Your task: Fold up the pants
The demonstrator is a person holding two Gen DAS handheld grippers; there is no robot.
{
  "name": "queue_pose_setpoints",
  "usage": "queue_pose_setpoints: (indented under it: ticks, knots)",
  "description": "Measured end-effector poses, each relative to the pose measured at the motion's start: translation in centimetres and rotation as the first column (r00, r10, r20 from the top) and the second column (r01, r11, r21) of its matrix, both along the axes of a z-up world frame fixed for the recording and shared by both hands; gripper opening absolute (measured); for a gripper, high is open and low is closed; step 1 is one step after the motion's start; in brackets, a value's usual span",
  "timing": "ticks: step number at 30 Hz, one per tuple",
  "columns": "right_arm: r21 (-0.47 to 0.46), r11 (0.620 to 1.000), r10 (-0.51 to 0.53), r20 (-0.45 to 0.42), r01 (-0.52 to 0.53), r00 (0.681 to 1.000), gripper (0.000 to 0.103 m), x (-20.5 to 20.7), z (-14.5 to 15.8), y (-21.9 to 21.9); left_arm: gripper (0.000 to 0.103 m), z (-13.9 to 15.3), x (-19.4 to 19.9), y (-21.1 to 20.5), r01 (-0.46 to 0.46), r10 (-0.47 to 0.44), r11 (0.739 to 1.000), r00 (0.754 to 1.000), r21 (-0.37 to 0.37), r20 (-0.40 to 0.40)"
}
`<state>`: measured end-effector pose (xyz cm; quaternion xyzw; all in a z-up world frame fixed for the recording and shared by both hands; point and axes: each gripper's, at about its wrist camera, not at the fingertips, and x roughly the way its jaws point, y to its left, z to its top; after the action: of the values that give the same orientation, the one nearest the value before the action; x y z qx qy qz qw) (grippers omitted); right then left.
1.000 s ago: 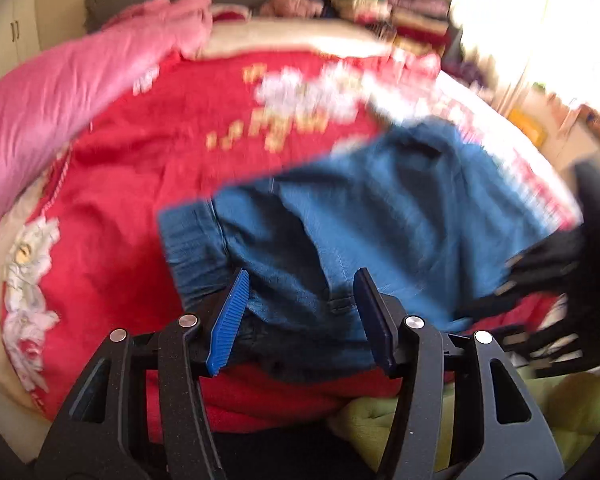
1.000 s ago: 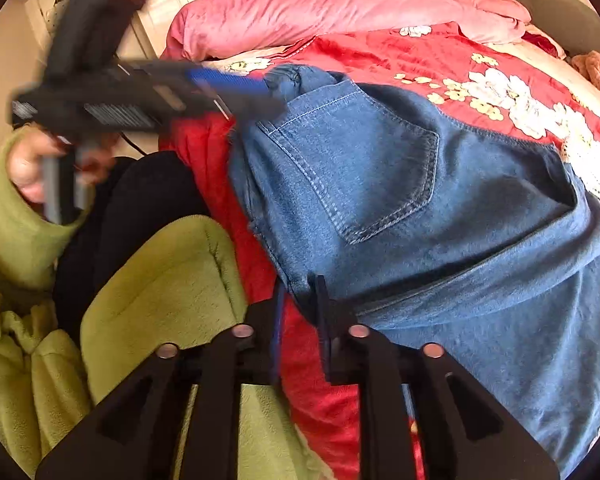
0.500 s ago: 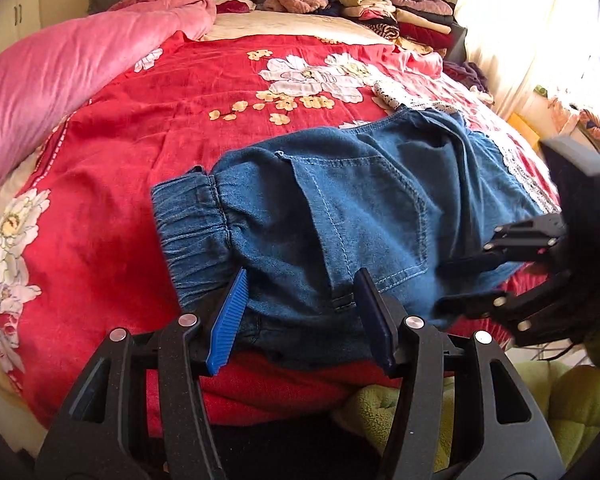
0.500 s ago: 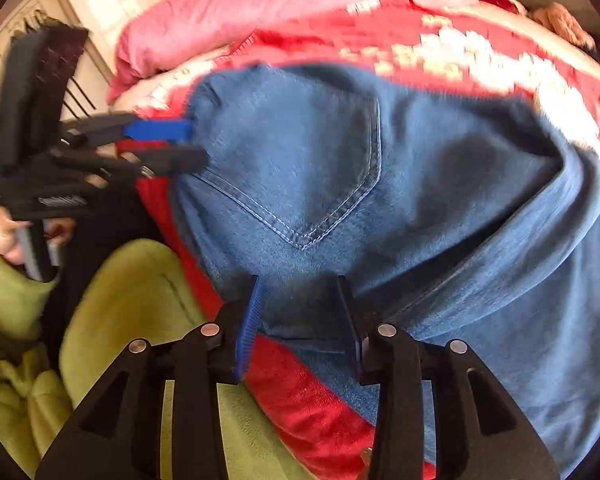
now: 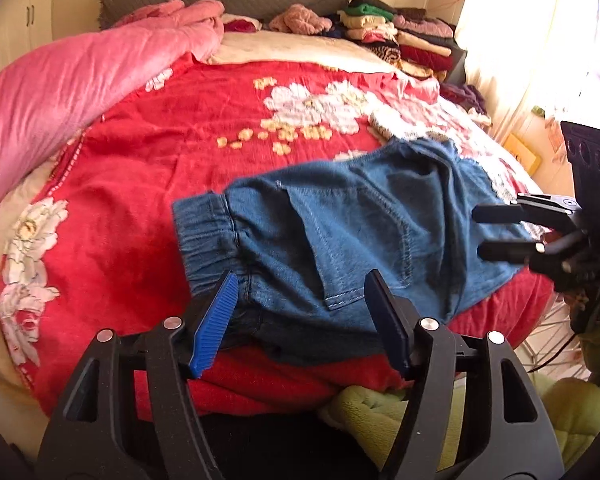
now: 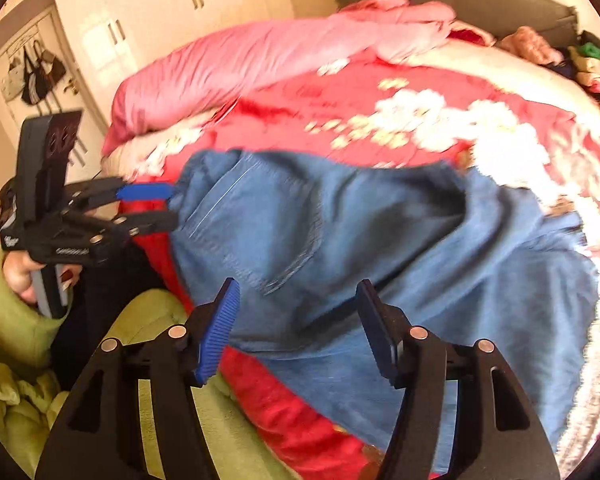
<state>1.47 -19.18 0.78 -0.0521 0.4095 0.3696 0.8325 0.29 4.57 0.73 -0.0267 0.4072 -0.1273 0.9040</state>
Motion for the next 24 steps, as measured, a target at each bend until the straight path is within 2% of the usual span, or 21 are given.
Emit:
queue_pose_setpoints:
  ticks: [6, 13, 16, 19, 24]
  knots:
    - [0.027, 0.992, -0.123, 0.035, 0.123, 0.992, 0.063, 1.2, 1.3, -3.5, 0.062, 1.4, -0.6, -1.5, 0.030, -0.029, 0.999, 0.999, -0.019, 0.031]
    - [0.009, 0.976, -0.216, 0.067, 0.216, 0.974, 0.063, 3.5, 2.5, -5.9, 0.063, 1.2, 0.4, -5.5, 0.134, -0.135, 0.987, 0.991, -0.091, -0.003]
    - [-0.001, 0.973, -0.231, 0.065, 0.232, 0.971, 0.063, 5.4, 2.9, -6.3, 0.063, 0.4, 1.3, -7.9, 0.187, -0.192, 0.976, 0.981, -0.110, -0.039]
    - [0.009, 0.972, -0.235, 0.052, 0.235, 0.970, 0.063, 7.4, 3.3, -6.4, 0.063, -0.2, 1.9, -9.9, 0.230, -0.236, 0.969, 0.970, -0.094, -0.055]
    - [-0.014, 0.970, -0.241, 0.023, 0.242, 0.970, 0.063, 11.8, 3.2, -5.8, 0.054, -1.7, 3.8, -13.1, 0.288, -0.300, 0.950, 0.948, -0.120, -0.103]
